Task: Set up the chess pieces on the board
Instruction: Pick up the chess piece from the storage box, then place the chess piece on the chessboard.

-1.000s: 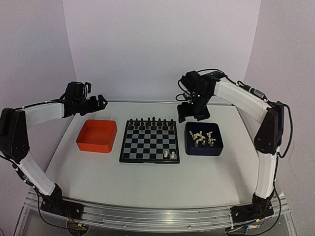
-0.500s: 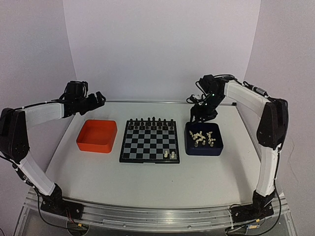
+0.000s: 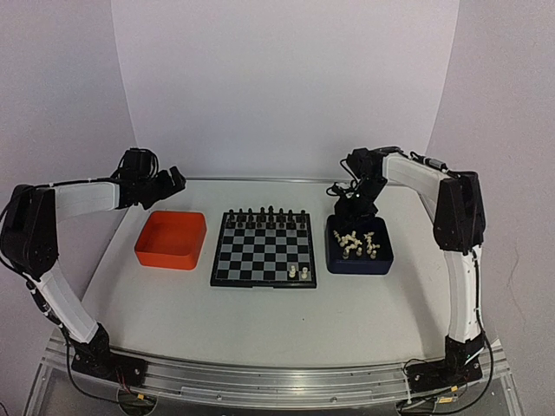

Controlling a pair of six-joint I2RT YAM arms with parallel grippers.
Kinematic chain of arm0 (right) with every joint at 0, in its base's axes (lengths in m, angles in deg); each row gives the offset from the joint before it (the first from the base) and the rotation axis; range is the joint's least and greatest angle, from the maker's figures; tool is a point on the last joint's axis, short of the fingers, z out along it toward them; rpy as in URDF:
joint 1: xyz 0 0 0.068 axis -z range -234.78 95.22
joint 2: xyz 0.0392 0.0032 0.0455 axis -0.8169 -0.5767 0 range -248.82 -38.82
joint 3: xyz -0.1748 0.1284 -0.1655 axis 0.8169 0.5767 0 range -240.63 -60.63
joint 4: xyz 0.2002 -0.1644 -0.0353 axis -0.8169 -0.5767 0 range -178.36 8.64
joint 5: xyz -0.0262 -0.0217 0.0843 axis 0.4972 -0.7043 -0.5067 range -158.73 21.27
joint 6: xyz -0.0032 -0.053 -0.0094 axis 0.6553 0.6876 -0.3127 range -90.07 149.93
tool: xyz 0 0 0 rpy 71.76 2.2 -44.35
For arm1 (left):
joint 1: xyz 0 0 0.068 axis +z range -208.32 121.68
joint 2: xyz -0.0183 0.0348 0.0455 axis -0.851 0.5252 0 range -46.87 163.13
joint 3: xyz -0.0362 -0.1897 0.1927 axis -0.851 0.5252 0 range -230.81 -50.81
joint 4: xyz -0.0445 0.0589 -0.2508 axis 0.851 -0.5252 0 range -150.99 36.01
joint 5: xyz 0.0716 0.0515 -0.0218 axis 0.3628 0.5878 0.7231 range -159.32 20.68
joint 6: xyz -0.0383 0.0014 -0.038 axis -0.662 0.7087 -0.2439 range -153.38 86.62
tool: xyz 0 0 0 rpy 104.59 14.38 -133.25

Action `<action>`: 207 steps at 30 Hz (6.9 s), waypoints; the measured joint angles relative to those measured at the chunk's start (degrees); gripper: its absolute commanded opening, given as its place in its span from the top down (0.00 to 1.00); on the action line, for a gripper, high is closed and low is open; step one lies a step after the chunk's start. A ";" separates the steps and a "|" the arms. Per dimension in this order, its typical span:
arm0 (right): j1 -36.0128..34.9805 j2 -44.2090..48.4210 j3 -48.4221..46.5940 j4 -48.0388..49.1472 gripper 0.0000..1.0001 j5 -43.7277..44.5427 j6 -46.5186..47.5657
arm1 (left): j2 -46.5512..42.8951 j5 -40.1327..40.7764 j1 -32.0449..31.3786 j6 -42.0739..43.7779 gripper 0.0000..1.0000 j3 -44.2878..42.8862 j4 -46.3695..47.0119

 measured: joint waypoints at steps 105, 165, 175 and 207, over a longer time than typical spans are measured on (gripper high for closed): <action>1.18 -7.71 3.80 15.54 0.85 -4.67 0.80 | 5.08 0.94 -3.10 -2.97 0.00 -3.67 2.46; 1.18 -2.31 12.32 25.23 1.00 -3.30 -7.77 | 5.06 0.37 -3.10 -2.89 0.00 -2.43 3.56; 1.18 1.17 15.55 25.77 1.00 -2.88 -7.76 | 5.06 0.16 -3.10 -2.87 0.00 -2.42 3.92; -1.95 32.65 35.72 47.37 1.00 -10.14 -18.70 | -0.07 -19.12 -13.10 0.17 0.01 -1.04 16.08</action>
